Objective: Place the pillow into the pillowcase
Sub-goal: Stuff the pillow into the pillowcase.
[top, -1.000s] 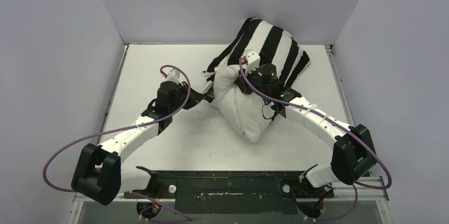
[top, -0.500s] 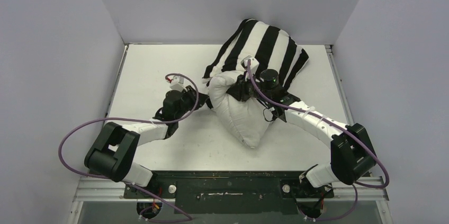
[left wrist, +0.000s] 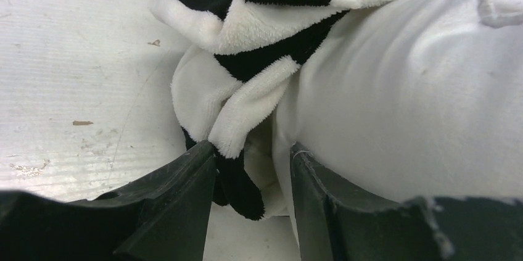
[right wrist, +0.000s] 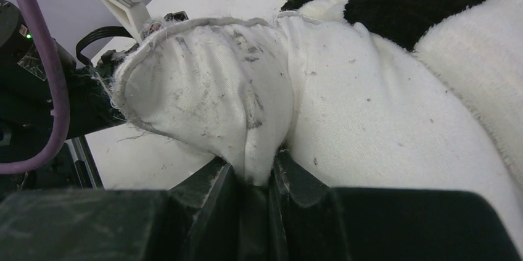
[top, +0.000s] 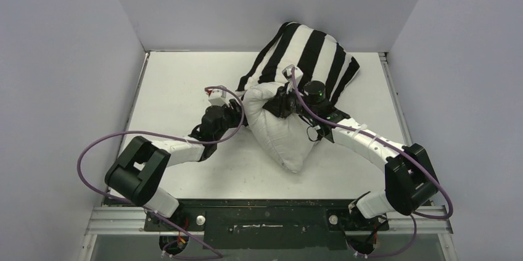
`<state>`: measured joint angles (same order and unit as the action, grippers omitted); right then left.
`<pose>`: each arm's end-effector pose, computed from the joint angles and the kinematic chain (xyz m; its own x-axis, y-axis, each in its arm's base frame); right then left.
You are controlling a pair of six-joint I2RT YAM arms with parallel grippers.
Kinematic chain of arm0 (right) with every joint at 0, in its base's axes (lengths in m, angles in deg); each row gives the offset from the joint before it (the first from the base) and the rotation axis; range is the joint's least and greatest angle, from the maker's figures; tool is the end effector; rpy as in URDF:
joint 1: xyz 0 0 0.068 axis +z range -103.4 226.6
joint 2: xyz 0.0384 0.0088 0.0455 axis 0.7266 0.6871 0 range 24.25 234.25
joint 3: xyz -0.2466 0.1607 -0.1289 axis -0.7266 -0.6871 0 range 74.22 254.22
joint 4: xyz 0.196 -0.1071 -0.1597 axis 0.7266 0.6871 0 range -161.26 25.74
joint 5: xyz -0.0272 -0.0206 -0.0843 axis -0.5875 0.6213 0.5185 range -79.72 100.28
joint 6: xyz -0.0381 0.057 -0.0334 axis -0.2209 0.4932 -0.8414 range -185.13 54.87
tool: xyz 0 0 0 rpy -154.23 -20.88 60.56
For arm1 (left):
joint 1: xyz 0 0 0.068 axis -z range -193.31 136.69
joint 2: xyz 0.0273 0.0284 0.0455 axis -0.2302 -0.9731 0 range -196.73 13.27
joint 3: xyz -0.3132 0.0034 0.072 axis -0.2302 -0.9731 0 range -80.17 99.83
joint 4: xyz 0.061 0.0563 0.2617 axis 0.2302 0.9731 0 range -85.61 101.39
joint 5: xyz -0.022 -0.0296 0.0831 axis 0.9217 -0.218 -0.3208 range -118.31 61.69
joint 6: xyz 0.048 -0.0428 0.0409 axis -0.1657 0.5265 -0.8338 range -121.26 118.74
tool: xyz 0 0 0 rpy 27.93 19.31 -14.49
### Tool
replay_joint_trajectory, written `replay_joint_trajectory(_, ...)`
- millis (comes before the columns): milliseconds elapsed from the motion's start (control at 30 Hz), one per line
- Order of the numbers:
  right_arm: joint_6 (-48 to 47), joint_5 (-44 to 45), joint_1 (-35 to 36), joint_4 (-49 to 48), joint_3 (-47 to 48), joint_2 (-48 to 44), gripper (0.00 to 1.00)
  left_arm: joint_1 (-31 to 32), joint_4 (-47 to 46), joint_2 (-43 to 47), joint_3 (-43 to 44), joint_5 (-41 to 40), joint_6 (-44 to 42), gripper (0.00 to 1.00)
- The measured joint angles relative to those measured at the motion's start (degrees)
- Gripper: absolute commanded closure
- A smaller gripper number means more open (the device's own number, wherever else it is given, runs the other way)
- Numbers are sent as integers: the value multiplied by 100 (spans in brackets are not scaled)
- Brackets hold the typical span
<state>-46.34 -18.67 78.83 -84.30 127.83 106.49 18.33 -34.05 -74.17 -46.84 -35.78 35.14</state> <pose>0.2874 0.2182 0.3180 -0.4926 0.0227 -0.8700 -0.7419 0.5116 0.4334 0.2933 -0.1707 0.2153 -0.4305 -0.4259 -0.7958 0.1964 0.8163 -0.5432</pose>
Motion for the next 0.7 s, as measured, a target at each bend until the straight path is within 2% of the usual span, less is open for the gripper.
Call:
replay_joint_trajectory(167,85,-4,0,-52,-11,0,100,122,-39,-481,286,-494,-85,47)
replay_joint_trajectory(267,155,-7,7,-96,-28,0,100,195,-190,-1073,579,-813,-24,49)
replay_joint_trajectory(300,168,-4,9,-103,-28,0,100,219,-190,-1259,680,-933,31,55)
replay_joint_trajectory(333,181,-4,11,-105,-28,0,100,238,-190,-1421,765,-1051,70,71)
replay_joint_trajectory(367,190,-2,11,-105,-28,0,100,249,-205,-1539,815,-1154,105,93)
replay_joint_trajectory(400,205,4,11,-105,-28,0,99,258,-245,-1611,833,-1237,131,100)
replay_joint_trajectory(433,214,15,11,-105,-33,0,95,258,-291,-1637,833,-1305,146,100)
replay_joint_trajectory(500,208,87,17,-74,-35,-2,78,260,-468,-1615,782,-1368,83,100)
replay_joint_trajectory(600,122,315,72,249,7,-52,52,273,-678,-1211,466,-1303,-28,100)
replay_joint_trajectory(667,46,494,149,647,149,-142,29,269,-682,-741,256,-1156,-68,100)
replay_joint_trajectory(700,-9,623,232,833,234,-212,20,264,-682,-514,203,-1051,-66,100)
